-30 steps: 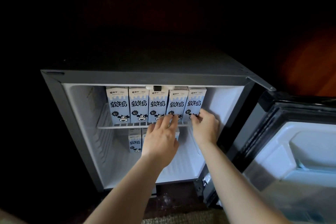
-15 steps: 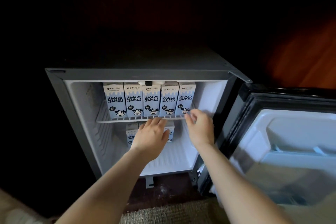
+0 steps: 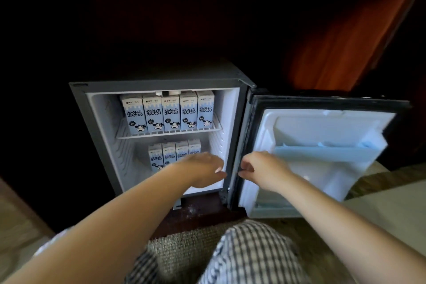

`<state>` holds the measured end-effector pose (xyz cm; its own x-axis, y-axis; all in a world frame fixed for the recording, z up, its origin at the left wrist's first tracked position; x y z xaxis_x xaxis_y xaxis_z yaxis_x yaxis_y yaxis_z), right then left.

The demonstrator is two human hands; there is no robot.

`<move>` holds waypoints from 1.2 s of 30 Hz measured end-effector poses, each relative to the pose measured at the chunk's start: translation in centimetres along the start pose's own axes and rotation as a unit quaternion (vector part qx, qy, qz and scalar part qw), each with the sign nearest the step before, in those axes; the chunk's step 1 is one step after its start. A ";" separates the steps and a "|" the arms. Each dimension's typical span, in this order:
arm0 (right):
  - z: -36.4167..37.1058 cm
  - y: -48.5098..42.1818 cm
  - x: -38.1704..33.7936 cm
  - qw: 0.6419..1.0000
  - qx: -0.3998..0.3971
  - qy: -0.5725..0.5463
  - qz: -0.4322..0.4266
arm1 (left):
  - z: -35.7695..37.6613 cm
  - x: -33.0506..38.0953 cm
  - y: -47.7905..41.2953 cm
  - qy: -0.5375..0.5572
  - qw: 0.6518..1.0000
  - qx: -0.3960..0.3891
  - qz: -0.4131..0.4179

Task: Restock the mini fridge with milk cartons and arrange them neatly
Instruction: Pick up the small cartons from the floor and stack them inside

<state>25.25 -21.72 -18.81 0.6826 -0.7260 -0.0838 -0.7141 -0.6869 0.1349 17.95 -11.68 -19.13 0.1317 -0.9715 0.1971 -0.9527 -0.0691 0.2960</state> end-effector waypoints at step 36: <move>30.1 23.4 22.0 0.930 -0.252 -0.139 0.228 | 33.4 24.3 -2.4 0.099 0.971 -0.212 0.050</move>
<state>18.85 -54.71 -47.23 0.2101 -0.9665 -0.1476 -0.7077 -0.2545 0.6591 14.34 -42.73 -46.25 0.1340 -0.9026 0.4090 -0.7710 0.1644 0.6153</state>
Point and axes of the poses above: each hand's wrist, its own y-axis away from the middle knuckle, its own z-axis out of the palm, x = y × z, the point moved 7 cm from there along -y, towards the middle knuckle, and after that the axes turned 5 degrees about y, right-handed, at the moved point
